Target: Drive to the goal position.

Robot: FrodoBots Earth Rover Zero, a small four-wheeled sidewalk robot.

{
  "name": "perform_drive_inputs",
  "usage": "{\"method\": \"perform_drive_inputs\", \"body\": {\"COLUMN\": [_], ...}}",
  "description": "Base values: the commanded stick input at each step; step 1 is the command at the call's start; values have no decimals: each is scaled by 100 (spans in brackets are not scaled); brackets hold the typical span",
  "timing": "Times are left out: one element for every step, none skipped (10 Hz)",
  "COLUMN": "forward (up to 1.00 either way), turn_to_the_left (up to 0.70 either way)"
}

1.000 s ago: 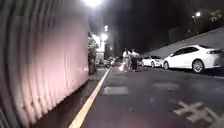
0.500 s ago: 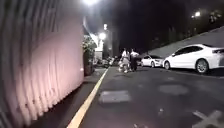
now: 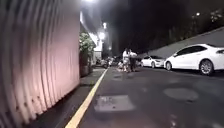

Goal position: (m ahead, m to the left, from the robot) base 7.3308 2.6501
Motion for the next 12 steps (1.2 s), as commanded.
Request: {"method": "perform_drive_inputs", "body": {"forward": [45, 45, 46, 67, 70, 70, 70, 70, 70, 70, 70, 70], "turn_to_the_left": [0, 0, 0, 0, 0, 0, 0, 0, 0, 0, 0, 0]}}
